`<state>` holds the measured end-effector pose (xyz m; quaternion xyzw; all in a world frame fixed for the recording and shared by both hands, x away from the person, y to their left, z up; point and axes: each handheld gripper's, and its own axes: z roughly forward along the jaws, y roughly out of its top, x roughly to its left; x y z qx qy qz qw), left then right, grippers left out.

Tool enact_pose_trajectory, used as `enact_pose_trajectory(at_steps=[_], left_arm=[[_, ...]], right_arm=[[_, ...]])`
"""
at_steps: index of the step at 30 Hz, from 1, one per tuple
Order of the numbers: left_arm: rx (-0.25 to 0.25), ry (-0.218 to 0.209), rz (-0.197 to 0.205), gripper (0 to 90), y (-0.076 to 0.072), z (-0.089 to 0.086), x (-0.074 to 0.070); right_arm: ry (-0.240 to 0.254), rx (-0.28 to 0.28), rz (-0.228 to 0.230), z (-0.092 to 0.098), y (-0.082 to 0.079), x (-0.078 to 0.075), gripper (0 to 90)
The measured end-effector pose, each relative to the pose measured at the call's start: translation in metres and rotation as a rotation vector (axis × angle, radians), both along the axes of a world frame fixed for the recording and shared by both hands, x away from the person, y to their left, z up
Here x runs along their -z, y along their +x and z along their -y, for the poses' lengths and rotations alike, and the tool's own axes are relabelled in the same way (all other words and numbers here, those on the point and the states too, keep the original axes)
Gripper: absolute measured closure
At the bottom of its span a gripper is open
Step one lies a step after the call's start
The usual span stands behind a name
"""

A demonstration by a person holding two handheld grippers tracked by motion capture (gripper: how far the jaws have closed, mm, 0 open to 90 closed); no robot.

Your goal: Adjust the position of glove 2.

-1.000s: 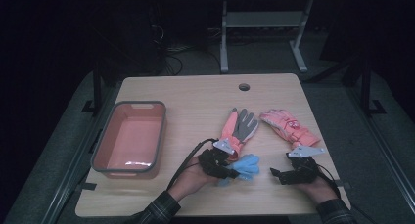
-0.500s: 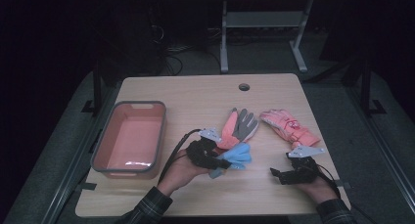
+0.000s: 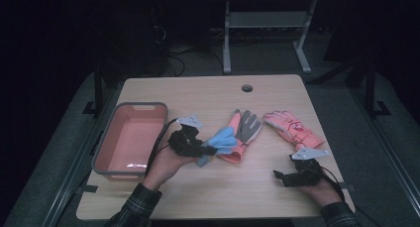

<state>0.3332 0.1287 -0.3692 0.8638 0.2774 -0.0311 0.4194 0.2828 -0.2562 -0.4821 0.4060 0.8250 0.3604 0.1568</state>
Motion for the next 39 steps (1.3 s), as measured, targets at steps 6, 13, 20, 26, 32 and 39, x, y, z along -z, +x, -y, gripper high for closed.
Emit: enact_pose_trajectory(at_steps=[6, 13, 20, 26, 32, 39], left_arm=[[-0.059, -0.010, 0.021, 77.0, 0.005, -0.024, -0.010], [-0.136, -0.005, 0.042, 76.9, 0.011, -0.047, -0.016], [-0.199, 0.020, 0.060, 76.9, 0.015, -0.067, -0.017], [-0.257, 0.027, 0.073, 76.8, 0.018, -0.087, -0.019], [-0.326, 0.025, 0.082, 76.8, 0.023, -0.113, -0.020], [-0.419, 0.023, 0.084, 76.7, 0.026, -0.143, -0.018]], right_arm=[[0.000, 0.000, 0.001, 0.000, 0.000, 0.000, 12.3], [0.000, 0.000, 0.000, 0.000, 0.000, 0.000, 12.3], [-0.001, -0.001, 0.001, 0.000, 0.000, 0.000, 12.4], [-0.001, 0.000, 0.000, 0.000, 0.000, 0.000, 12.4], [0.000, 0.000, -0.001, 0.000, 0.000, 0.000, 12.3], [0.000, 0.000, 0.000, 0.000, 0.000, 0.000, 12.4]])
